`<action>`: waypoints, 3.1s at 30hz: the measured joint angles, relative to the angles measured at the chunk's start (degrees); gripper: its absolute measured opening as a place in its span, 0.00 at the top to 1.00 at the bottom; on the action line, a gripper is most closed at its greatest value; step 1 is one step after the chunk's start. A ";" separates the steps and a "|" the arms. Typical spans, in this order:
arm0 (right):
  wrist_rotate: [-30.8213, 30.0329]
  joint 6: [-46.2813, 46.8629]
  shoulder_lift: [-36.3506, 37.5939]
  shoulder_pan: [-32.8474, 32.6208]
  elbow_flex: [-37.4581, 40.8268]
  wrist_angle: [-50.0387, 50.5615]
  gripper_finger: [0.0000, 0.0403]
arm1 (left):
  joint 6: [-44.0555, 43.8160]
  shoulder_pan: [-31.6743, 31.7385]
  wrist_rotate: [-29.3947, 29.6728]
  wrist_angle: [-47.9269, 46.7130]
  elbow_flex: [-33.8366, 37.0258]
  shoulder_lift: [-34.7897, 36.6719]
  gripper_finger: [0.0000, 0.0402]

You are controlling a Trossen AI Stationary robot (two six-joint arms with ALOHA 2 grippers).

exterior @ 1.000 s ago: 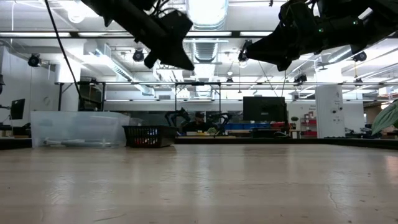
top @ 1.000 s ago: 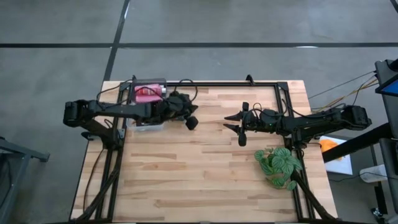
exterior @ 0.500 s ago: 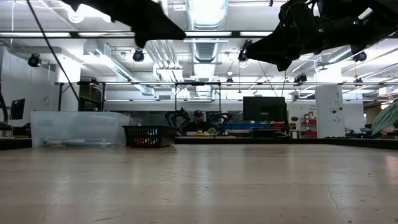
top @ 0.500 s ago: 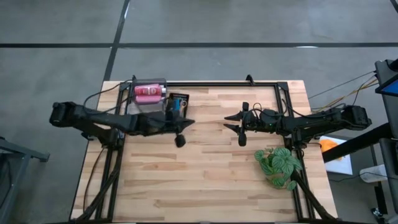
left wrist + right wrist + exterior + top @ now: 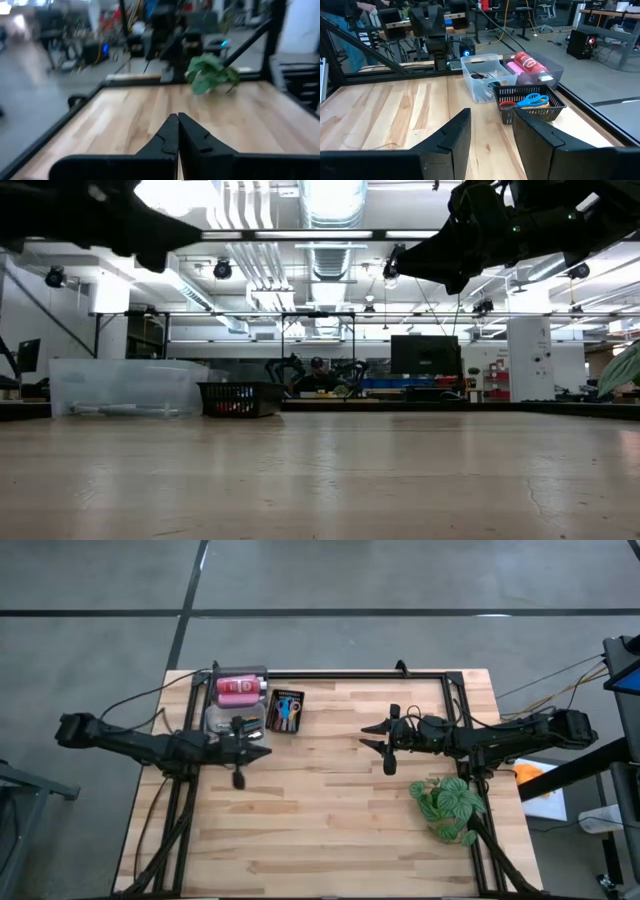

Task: Pick & Place Paint Supplies
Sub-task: Return to Home Position

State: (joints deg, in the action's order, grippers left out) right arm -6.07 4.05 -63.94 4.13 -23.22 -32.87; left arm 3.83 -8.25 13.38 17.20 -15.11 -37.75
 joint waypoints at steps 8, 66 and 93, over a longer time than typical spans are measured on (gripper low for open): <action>0.00 -0.08 0.00 0.00 0.00 -0.01 0.65 | 5.68 -0.92 -3.44 -0.41 9.29 22.56 1.00; 8.84 6.01 11.80 2.96 10.25 -1.26 0.65 | 4.65 -1.02 -4.62 -14.91 14.99 32.27 1.00; 9.74 10.38 57.75 3.05 22.71 27.94 0.65 | 4.64 -1.02 -4.62 -14.91 15.04 32.27 1.00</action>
State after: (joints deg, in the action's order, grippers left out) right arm 3.68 14.43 -6.19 7.18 -0.51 -4.94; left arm 8.47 -9.27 8.75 2.28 -0.08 -5.48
